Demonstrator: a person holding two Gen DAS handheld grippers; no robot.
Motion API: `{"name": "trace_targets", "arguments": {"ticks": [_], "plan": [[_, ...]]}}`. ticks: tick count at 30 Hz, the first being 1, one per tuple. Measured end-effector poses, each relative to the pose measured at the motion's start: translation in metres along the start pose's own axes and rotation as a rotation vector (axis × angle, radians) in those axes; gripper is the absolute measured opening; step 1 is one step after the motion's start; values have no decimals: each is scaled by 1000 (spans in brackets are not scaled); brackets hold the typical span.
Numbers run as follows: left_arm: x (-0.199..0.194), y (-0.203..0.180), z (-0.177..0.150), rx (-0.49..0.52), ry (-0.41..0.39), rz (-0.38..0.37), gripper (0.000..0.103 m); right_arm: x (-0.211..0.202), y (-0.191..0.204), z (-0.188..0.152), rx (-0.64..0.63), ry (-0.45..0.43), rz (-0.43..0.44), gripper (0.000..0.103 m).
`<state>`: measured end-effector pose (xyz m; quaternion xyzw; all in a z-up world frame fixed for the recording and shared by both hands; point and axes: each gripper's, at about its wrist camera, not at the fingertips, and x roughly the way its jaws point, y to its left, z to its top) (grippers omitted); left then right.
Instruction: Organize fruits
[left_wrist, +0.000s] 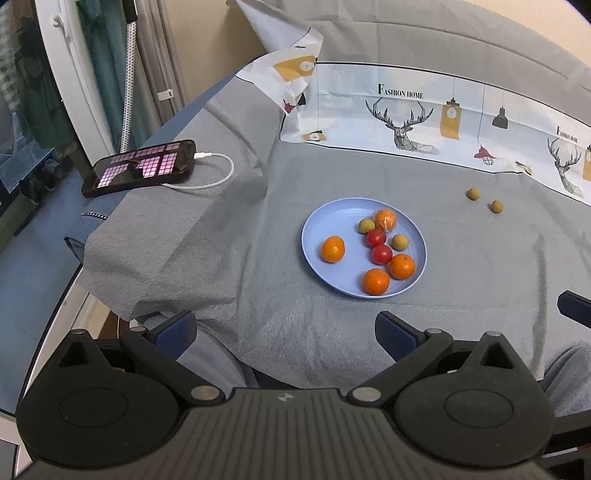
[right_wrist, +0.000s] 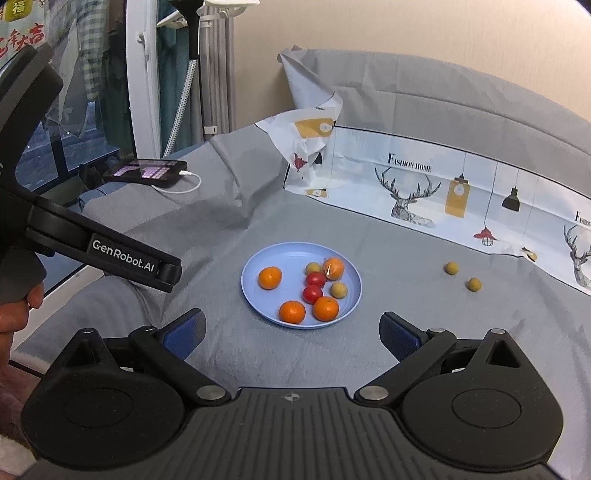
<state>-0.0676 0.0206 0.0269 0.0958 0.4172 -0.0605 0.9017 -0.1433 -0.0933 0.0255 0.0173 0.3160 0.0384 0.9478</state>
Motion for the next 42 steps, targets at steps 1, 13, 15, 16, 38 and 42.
{"name": "trace_targets", "arguments": {"ticks": [1, 13, 15, 16, 38, 42], "plan": [[1, 0, 1, 2, 1, 1, 103, 2, -1, 1, 3, 4, 1, 100], [34, -17, 22, 27, 62, -2, 103, 30, -18, -2, 54, 56, -7, 100], [43, -25, 29, 37, 78, -8, 103, 37, -29, -4, 87, 64, -22, 100], [47, -29, 33, 44, 87, -9, 103, 41, -36, -5, 105, 69, -31, 100], [291, -295, 183, 445, 74, -182, 103, 288, -320, -38, 275, 108, -395, 100], [338, -334, 193, 523, 75, -205, 102, 315, -335, -29, 230, 63, -367, 101]]}}
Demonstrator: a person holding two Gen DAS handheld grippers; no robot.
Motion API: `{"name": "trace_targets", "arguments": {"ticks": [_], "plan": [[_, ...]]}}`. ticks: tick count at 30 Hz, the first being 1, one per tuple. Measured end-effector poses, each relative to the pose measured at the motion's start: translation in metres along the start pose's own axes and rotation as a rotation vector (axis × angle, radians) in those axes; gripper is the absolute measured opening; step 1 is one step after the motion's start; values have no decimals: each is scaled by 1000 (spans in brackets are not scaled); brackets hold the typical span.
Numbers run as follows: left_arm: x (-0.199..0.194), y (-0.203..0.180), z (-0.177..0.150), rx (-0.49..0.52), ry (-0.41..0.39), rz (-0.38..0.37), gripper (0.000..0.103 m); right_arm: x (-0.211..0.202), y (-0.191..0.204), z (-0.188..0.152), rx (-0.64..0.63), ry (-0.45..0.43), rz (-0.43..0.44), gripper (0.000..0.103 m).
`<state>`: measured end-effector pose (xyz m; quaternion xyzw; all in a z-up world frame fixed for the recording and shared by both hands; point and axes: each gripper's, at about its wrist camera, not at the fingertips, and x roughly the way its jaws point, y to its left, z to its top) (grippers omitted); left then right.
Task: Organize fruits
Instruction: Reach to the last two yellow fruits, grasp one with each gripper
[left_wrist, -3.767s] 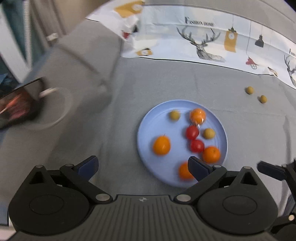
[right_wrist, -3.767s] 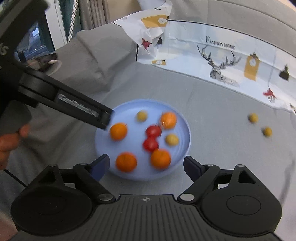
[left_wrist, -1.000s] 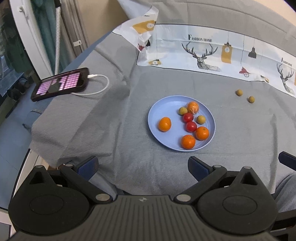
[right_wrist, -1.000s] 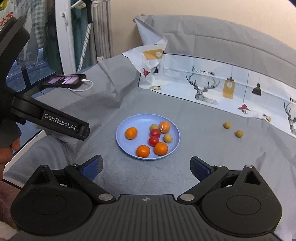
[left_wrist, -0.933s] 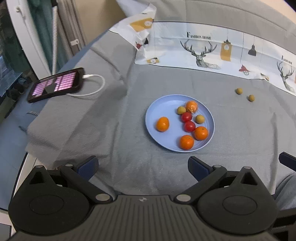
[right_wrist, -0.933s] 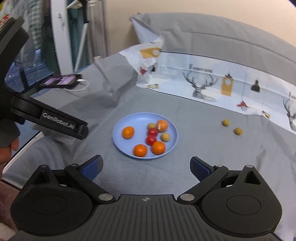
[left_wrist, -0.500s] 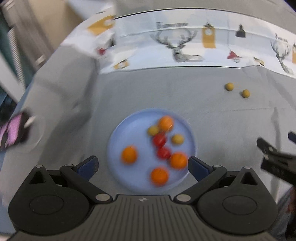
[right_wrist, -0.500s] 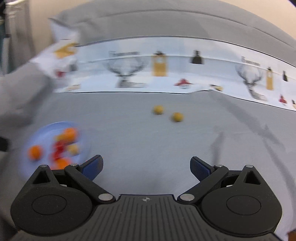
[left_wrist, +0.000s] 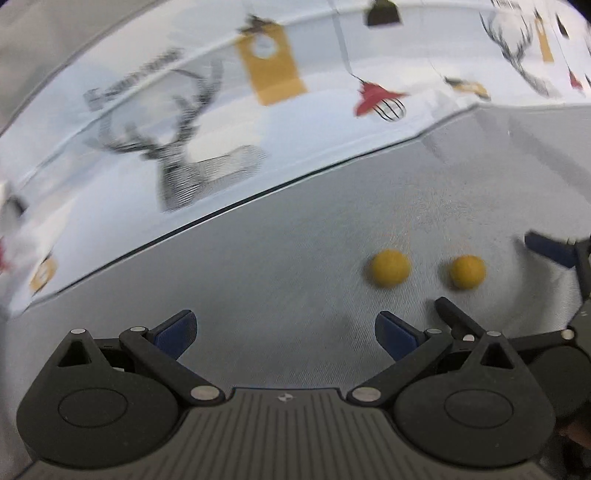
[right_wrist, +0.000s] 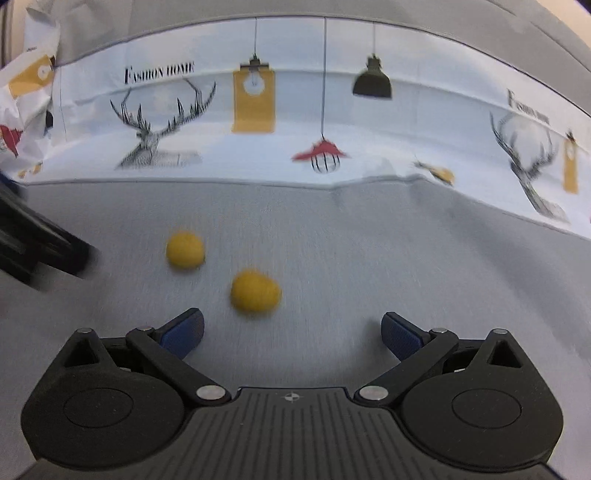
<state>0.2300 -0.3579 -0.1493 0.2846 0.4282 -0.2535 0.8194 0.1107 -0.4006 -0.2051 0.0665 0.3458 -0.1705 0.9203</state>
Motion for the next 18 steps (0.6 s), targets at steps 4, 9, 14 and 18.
{"name": "trace_targets", "arguments": {"ticks": [4, 9, 14, 18], "plan": [[23, -15, 13, 46, -6, -93, 103, 8, -17, 2, 43, -7, 34, 93], [29, -29, 23, 37, -50, -167, 80, 1, -35, -1, 55, -35, 31, 37], [20, -36, 26, 57, -34, -213, 29, 0, -49, -1, 135, -40, -35, 26], [-1, -26, 23, -11, -20, -209, 29, -1, -63, -3, 229, -48, -88, 26]]}}
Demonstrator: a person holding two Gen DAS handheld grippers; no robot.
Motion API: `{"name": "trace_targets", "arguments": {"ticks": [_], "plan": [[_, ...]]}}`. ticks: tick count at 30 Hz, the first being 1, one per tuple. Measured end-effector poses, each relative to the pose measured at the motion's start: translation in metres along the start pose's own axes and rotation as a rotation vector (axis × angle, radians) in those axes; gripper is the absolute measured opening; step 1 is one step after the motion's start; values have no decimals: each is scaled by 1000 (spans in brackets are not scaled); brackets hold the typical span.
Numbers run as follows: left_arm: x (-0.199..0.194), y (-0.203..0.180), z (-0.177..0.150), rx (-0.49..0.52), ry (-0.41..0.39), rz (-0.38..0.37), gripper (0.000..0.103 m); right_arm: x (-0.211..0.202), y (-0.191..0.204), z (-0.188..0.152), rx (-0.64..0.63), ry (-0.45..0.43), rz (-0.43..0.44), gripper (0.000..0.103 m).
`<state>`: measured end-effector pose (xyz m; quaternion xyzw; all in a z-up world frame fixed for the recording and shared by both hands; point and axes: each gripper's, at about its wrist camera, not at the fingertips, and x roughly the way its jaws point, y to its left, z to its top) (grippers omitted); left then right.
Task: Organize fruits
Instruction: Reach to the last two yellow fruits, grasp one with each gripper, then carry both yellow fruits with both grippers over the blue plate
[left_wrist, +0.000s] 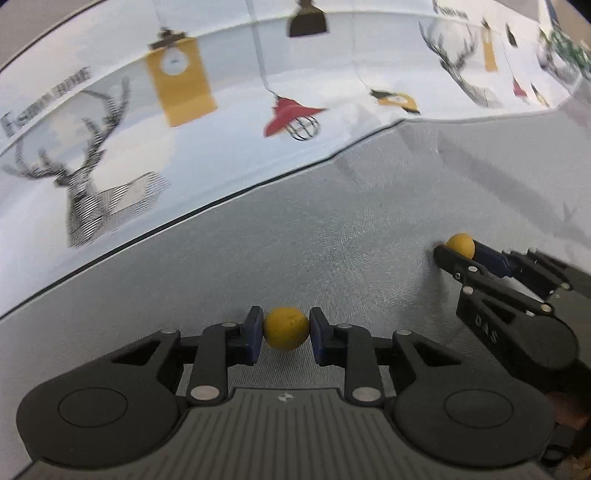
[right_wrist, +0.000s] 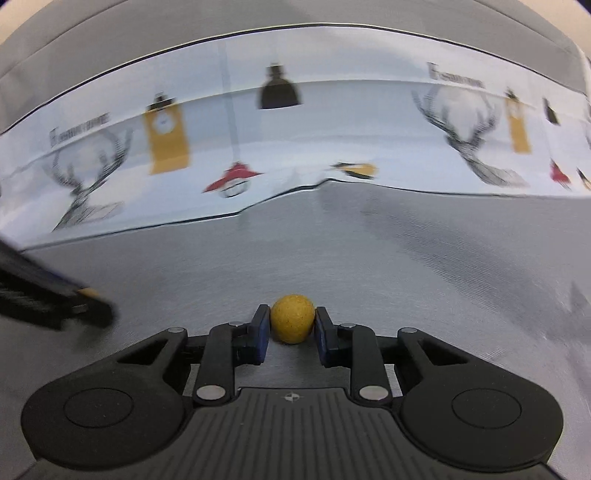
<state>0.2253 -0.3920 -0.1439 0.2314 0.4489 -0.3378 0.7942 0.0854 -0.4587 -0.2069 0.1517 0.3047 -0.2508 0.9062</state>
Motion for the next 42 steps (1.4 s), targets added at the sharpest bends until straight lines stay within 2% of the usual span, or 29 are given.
{"name": "trace_targets", "arguments": {"ticks": [7, 11, 16, 23, 30, 36, 42], "plan": [[-73, 2, -24, -107, 84, 114, 29, -19, -4, 4, 54, -32, -22, 26], [-129, 2, -53, -123, 63, 139, 29, -65, 3, 11, 95, -37, 19, 26], [-203, 2, -98, -168, 38, 144, 29, -154, 18, 8, 129, -31, 127, 26], [-292, 10, -174, -229, 24, 180, 30, -273, 60, -18, 30, 5, 274, 26], [-357, 40, -260, -326, 15, 264, 30, -363, 113, -46, -78, 33, 407, 27], [-395, 54, -313, -393, -26, 299, 30, -414, 156, -67, -219, 33, 484, 27], [-418, 46, -346, -409, -73, 295, 30, -452, 175, -74, -319, -32, 503, 27]]}}
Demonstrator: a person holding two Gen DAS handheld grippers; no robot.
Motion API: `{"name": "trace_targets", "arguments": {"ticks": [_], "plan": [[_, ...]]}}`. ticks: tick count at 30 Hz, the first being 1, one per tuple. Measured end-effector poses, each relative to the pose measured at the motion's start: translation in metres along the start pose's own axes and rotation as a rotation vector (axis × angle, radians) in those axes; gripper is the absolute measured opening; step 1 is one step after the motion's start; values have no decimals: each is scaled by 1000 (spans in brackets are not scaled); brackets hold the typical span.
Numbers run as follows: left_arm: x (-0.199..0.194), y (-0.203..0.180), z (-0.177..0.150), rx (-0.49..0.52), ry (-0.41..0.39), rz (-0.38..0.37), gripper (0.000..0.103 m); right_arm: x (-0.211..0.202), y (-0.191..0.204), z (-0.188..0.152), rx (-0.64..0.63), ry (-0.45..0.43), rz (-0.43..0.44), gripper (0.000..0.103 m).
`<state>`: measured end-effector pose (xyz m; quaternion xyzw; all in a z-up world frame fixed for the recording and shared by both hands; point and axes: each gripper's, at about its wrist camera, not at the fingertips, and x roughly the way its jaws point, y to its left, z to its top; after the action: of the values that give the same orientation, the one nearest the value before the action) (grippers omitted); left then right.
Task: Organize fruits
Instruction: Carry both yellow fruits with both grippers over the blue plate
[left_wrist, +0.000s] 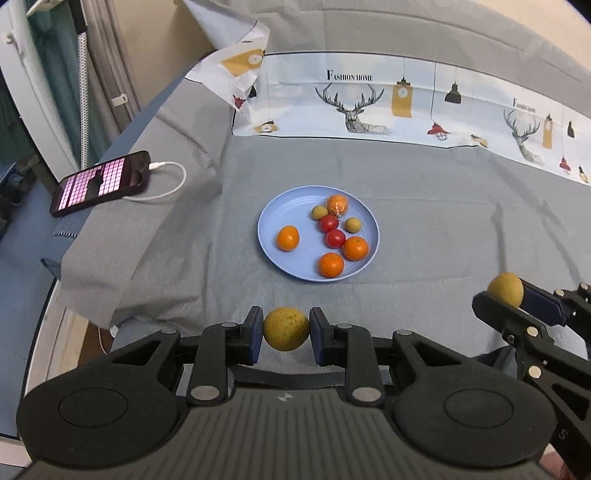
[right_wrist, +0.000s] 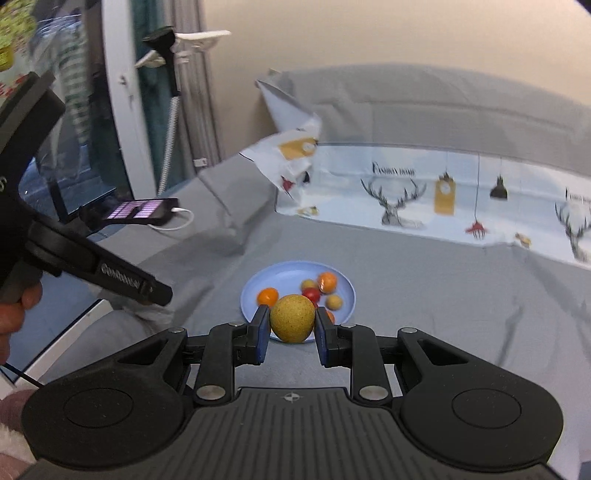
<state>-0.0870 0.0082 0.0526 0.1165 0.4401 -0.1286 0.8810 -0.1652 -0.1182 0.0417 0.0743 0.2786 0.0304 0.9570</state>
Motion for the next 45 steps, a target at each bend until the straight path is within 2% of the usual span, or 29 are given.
{"name": "trace_targets", "arguments": {"ticks": [14, 31, 45], "plan": [[-23, 4, -15, -33, -56, -29, 30, -25, 25, -4, -92, -28, -15, 27], [-18, 9, -17, -51, -34, -27, 30, -27, 27, -5, -98, -29, -17, 27], [17, 20, -8, -70, 39, -35, 30, 1, 24, -4, -94, 54, 1, 27]]}}
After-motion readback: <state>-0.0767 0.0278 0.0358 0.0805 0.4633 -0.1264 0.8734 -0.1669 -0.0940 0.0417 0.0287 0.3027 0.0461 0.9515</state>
